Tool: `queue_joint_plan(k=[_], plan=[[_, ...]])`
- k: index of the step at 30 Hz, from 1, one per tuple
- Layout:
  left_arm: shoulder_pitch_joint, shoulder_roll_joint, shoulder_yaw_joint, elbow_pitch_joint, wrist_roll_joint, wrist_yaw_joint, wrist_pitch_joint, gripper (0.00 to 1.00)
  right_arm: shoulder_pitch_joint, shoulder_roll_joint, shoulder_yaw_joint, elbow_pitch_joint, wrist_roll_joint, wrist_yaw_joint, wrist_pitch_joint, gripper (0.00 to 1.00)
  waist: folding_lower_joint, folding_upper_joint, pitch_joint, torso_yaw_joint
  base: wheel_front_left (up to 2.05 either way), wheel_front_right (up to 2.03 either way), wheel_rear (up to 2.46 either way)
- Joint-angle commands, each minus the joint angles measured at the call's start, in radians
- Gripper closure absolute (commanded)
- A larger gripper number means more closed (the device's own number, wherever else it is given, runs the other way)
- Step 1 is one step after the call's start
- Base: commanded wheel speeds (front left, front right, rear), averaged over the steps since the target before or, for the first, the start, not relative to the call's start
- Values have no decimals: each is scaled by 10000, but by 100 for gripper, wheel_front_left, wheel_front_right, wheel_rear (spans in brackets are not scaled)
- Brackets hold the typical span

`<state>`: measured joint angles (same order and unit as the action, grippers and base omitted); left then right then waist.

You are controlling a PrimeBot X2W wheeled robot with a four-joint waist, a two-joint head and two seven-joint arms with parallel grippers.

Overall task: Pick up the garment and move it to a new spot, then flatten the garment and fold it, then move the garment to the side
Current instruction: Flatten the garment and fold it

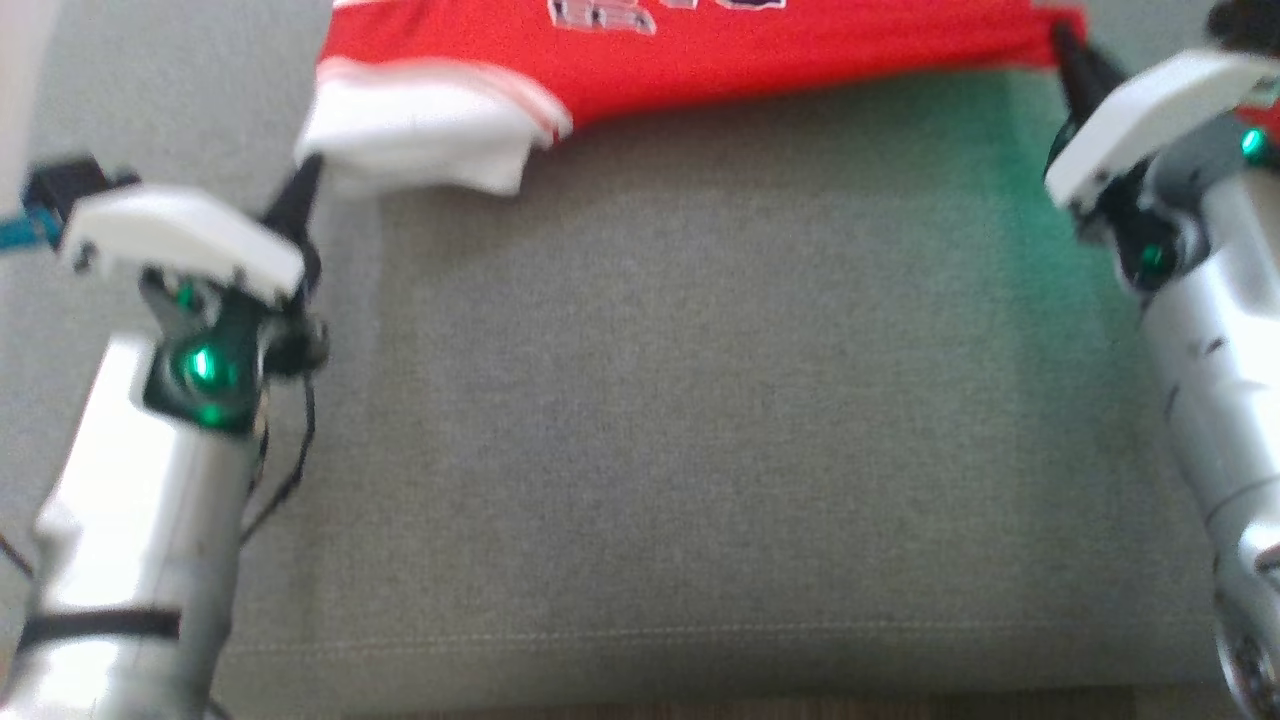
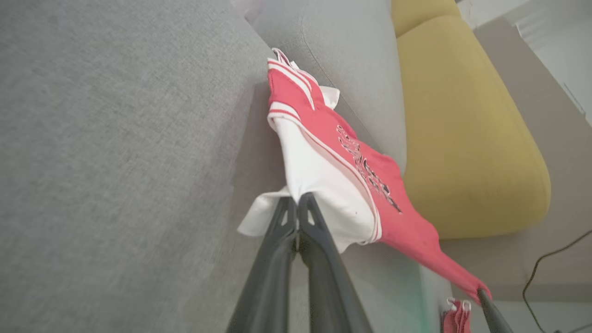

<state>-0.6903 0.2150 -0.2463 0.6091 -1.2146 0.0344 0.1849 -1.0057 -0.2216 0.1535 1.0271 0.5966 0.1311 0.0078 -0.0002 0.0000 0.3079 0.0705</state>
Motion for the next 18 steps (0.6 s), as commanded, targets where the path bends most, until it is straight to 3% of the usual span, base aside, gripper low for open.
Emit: queue_joint_plan(k=[1,7,18], plan=[[43,708,224,-545,145,-54,76,100,103,-43,213,-221,116,-4,61,100,2,0,-509,-48,0,0,0],[1536,1298,-327,-1465,538,-169,510,100,898,-145,800,46,178,-4,595,100,2,0,-1060,-213,0,0,0],[3470,1986,-660,-2979,343,37,1468,100,1771,-544,1810,-284,405,-4,1077,100,2,0,-1567,-388,0,0,0]])
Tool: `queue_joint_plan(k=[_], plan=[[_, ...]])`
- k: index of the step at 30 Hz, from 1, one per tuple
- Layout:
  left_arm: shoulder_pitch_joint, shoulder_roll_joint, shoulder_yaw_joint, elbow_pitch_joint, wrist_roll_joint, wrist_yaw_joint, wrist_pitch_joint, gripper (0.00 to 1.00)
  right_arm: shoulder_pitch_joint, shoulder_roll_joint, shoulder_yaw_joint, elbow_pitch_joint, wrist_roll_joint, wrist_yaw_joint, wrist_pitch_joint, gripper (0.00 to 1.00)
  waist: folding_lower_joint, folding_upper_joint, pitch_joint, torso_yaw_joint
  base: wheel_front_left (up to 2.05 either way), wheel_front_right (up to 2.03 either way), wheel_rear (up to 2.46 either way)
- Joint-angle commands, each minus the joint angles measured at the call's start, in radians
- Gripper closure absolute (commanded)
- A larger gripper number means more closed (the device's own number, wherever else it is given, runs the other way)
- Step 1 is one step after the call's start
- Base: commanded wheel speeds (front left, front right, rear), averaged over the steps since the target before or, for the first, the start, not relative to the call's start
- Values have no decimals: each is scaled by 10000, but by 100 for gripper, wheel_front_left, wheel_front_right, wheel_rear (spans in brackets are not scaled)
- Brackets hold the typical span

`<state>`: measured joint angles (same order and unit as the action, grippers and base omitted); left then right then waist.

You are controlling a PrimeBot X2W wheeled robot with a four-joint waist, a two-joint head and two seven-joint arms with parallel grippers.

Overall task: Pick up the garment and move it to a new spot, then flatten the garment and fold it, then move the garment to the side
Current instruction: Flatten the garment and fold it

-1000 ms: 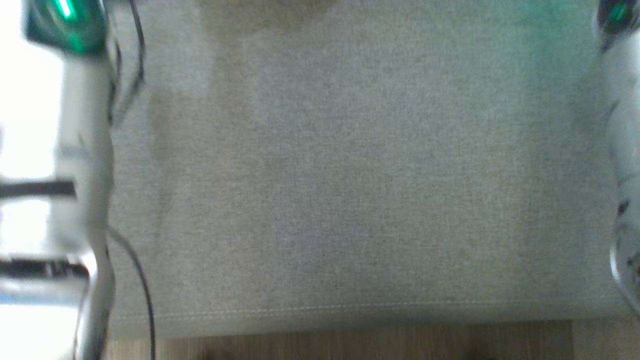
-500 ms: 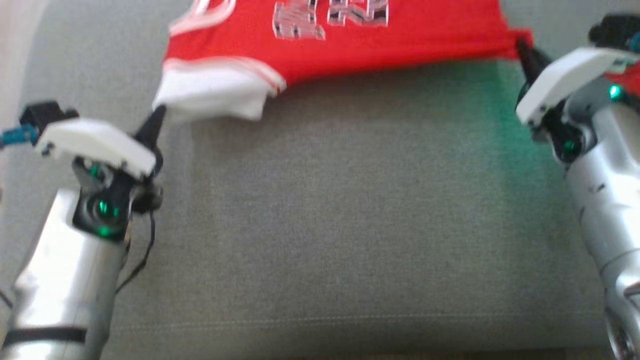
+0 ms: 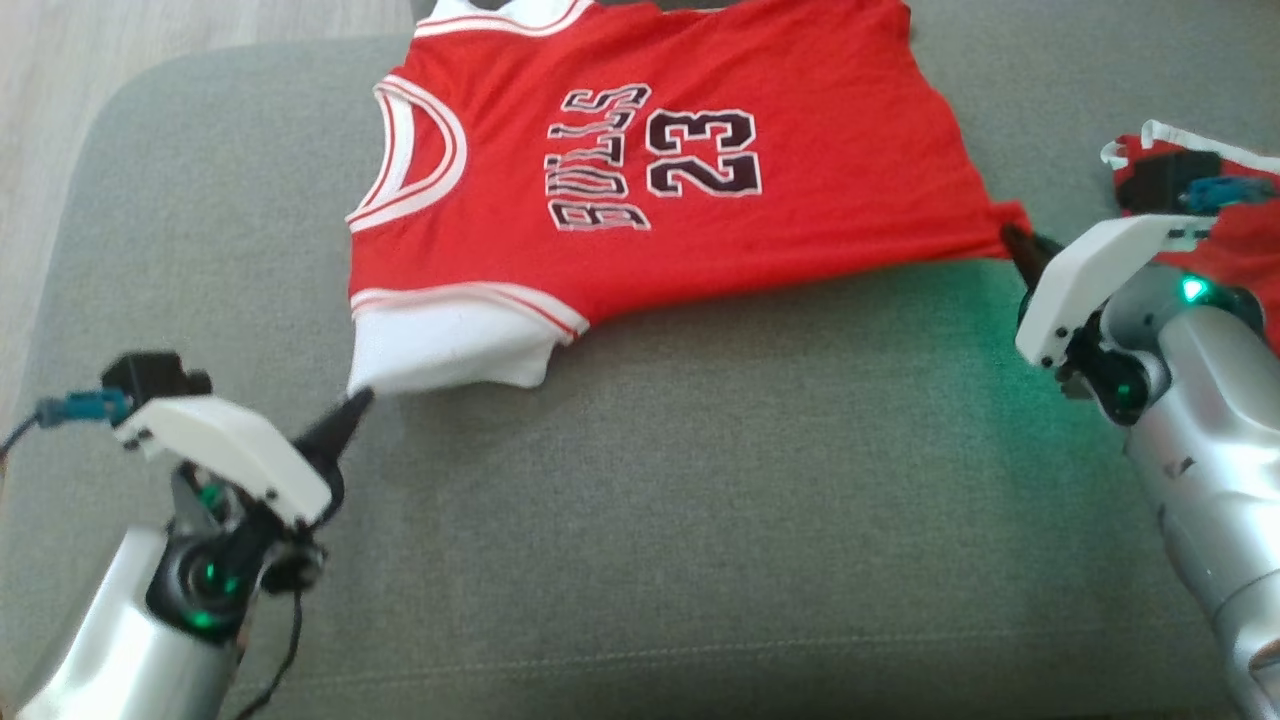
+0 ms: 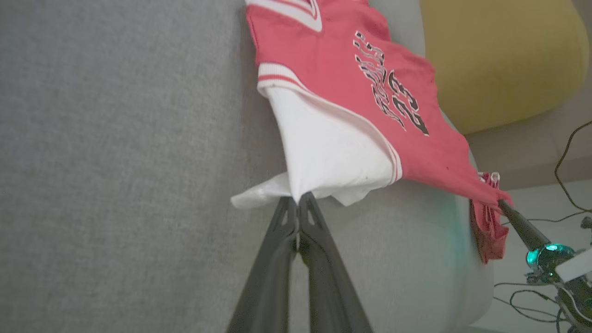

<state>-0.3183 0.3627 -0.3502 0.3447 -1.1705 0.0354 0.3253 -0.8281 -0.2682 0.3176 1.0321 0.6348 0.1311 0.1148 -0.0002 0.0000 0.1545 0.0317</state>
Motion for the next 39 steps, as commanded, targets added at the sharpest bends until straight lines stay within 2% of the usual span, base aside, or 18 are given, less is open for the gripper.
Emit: queue_joint_plan(k=[1,10,17,22,31,34,35,39], plan=[[-251,509,380,-334,-98,27,64,100,-5,-78,168,-334,23,-4,7,100,2,0,-33,0,0,0,0],[1054,1136,66,-1692,-713,-5,1453,100,628,-703,1537,-1024,215,-4,1215,100,2,0,-397,-1,0,0,0],[1498,1333,600,-2113,-978,294,1180,100,1059,-1458,2209,-1682,704,-4,2178,100,2,0,-679,-24,0,0,0],[1655,1331,854,-2270,-1114,437,1007,100,1322,-1680,2331,-2002,1018,-4,2520,100,2,0,-804,-5,0,0,0],[2217,1740,782,-2793,-1425,454,1686,100,1919,-2007,2609,-2848,1650,-4,3757,100,2,0,-1065,-42,0,0,0],[2489,1941,688,-3008,-1556,454,2051,100,2144,-2219,2760,-3262,1905,-4,4334,100,2,0,-1181,-46,0,0,0],[2685,2221,566,-3131,-1496,468,2335,100,2315,-2432,2955,-3631,2061,-4,4764,100,2,0,-1262,-40,0,0,0],[3061,2711,454,-3431,-1545,357,2823,100,2681,-2937,3174,-4298,2501,-4,5750,100,2,0,-1406,-21,0,0,0]])
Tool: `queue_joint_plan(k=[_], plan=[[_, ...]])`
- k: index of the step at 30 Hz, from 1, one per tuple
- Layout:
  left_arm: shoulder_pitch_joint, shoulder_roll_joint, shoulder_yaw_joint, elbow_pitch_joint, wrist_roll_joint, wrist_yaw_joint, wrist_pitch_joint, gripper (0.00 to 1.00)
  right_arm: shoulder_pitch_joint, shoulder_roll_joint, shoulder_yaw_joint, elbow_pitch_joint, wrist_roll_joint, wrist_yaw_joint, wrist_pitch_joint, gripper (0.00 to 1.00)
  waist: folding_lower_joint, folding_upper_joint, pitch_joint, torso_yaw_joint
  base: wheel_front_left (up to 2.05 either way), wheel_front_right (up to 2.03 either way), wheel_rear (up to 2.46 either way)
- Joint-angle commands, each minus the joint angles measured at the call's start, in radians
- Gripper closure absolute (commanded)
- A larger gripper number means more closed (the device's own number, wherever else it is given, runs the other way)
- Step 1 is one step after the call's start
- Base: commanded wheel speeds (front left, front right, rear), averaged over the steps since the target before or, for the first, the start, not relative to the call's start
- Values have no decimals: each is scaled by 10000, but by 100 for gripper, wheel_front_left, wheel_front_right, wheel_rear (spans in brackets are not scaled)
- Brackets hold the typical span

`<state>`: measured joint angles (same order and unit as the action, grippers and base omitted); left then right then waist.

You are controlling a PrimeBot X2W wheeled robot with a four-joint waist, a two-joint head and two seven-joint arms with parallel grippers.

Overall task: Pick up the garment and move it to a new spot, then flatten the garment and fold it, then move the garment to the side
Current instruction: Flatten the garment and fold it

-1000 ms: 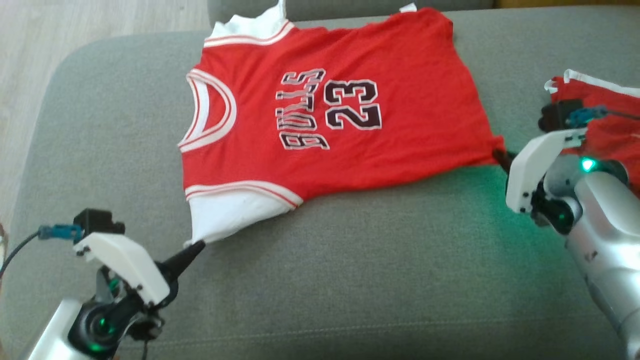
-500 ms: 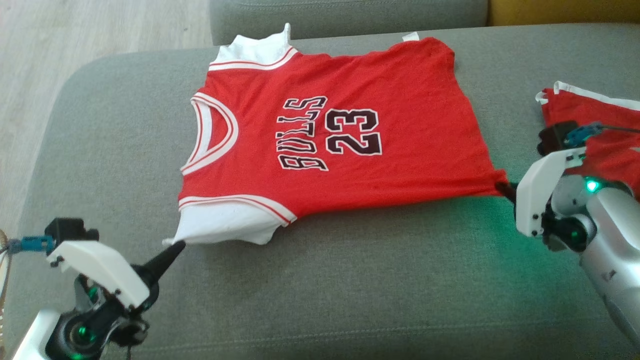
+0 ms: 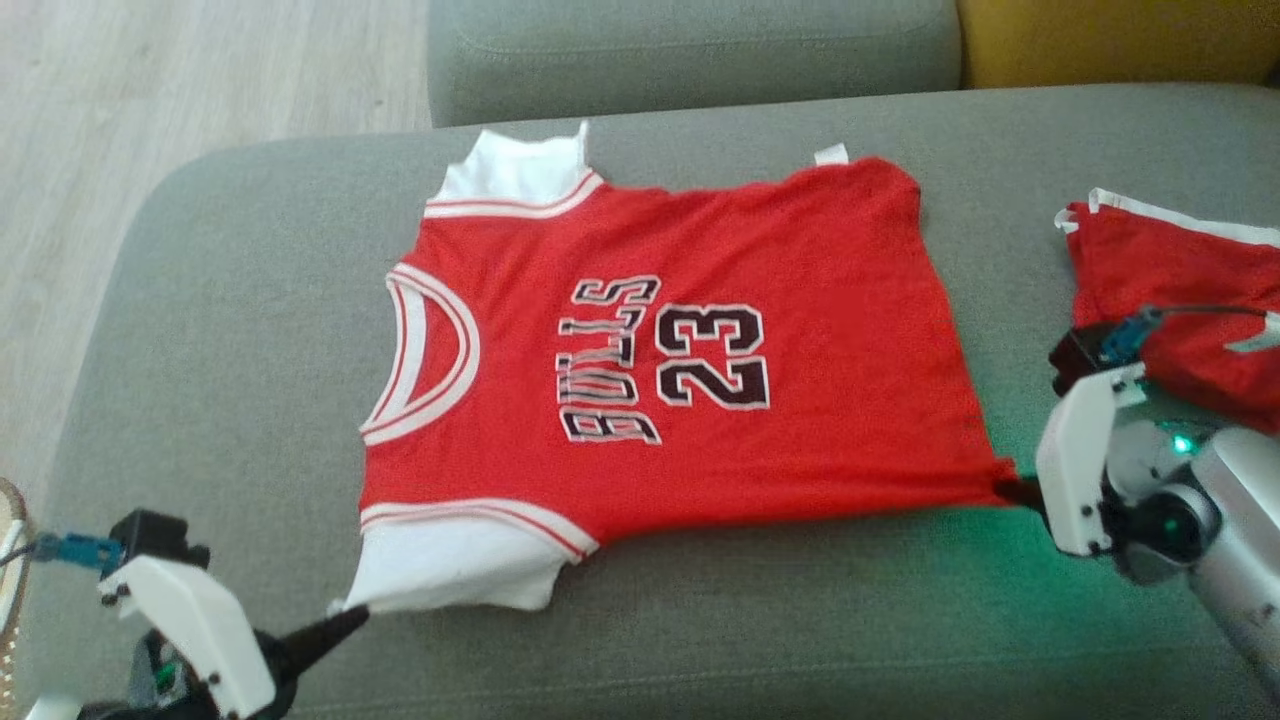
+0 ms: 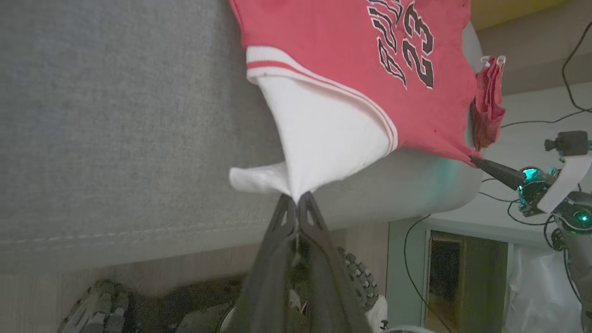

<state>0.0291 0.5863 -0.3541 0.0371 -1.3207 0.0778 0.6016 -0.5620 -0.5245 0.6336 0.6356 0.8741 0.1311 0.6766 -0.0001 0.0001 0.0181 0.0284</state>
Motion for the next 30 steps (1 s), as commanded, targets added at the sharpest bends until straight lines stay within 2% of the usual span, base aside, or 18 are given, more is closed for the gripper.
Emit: queue_joint_plan(k=[1,10,16,22,30], plan=[[-326,575,485,-446,-86,-93,169,100,112,-478,9,-459,238,-4,361,100,1,-1,-79,23,0,0,0],[376,1158,460,-1119,-438,-259,800,100,904,-1134,-131,-1379,785,-4,2152,100,1,-1,-312,79,0,0,0],[637,1334,560,-1538,-624,-329,918,100,1239,-1328,-650,-1995,591,-4,2633,100,1,-1,-162,93,0,0,0],[124,950,927,-1782,-1092,-340,748,100,1093,-983,-1482,-2274,103,-4,2365,100,1,-1,246,97,0,0,0],[-1069,751,1237,-1578,-1234,-307,714,100,579,-311,-2313,-2315,-552,-4,1988,100,1,-1,791,26,0,0,0]])
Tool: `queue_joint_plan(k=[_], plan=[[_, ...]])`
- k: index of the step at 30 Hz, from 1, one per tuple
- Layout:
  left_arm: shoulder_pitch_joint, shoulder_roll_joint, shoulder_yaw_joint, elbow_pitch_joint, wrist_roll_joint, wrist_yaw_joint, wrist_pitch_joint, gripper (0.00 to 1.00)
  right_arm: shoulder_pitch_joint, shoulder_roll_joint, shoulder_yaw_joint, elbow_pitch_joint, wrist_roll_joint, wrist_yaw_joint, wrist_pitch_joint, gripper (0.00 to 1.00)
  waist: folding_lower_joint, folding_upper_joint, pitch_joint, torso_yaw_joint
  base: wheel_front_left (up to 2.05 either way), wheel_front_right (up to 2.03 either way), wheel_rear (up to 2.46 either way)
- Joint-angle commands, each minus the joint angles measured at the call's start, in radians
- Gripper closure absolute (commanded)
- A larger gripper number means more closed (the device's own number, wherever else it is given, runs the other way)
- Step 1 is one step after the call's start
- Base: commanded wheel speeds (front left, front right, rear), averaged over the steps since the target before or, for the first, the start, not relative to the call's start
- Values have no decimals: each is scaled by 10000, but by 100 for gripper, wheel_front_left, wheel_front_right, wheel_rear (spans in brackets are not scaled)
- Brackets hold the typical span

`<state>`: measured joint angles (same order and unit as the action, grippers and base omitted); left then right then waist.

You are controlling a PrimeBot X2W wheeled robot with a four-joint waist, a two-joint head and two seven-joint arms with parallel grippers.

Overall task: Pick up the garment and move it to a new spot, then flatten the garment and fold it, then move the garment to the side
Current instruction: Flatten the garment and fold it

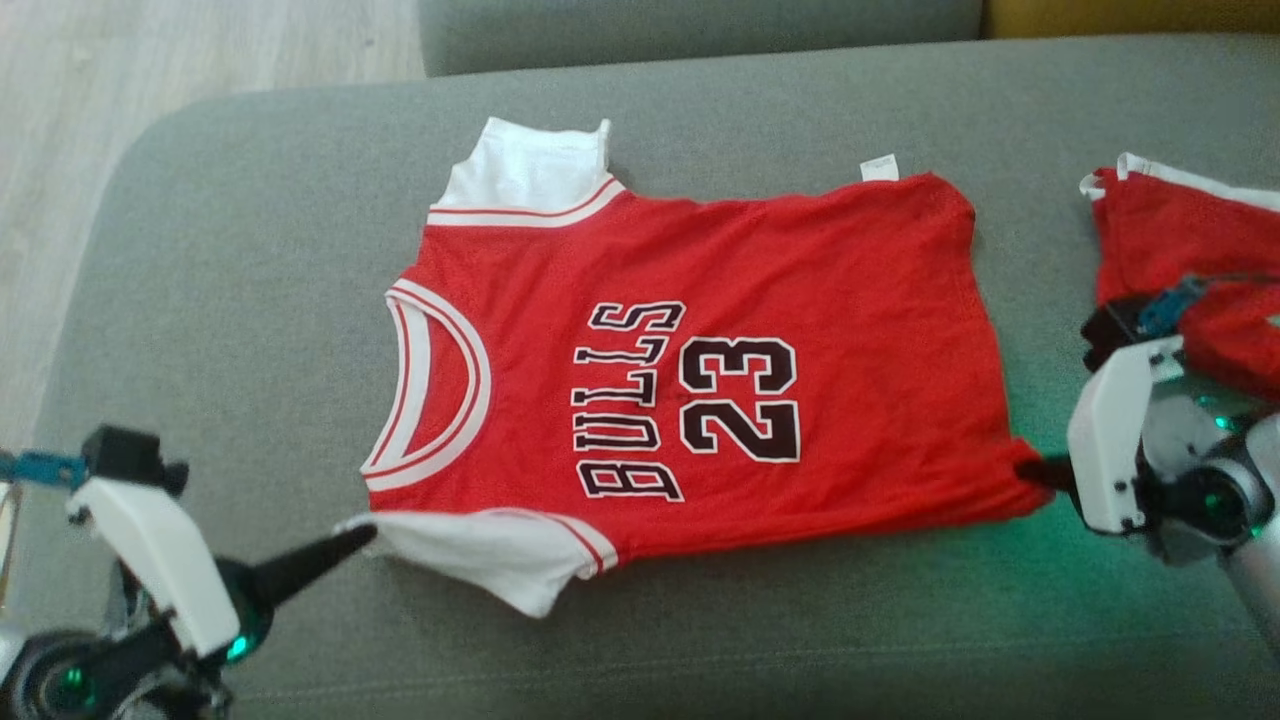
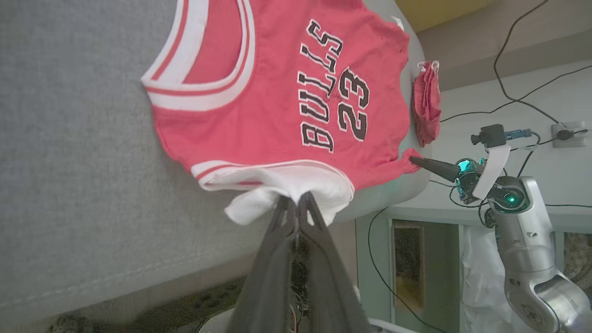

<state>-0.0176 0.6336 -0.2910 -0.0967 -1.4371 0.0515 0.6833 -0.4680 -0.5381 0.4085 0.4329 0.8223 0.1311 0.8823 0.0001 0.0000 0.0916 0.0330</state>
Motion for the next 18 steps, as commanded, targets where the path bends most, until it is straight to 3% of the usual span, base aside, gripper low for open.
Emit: queue_joint_plan(k=[1,10,18], plan=[[-768,227,620,-184,-85,-42,-105,100,-444,-81,-123,-254,-121,-4,-152,100,-1,0,125,-36,0,0,0],[-2076,-214,445,463,148,-45,-183,100,-1206,655,-345,283,-789,-4,-1053,100,-1,0,708,-163,0,0,0],[-2909,-676,372,1298,648,-102,-794,100,-1665,930,-219,936,-1102,-4,-1750,100,-1,0,1060,-395,0,0,0]])
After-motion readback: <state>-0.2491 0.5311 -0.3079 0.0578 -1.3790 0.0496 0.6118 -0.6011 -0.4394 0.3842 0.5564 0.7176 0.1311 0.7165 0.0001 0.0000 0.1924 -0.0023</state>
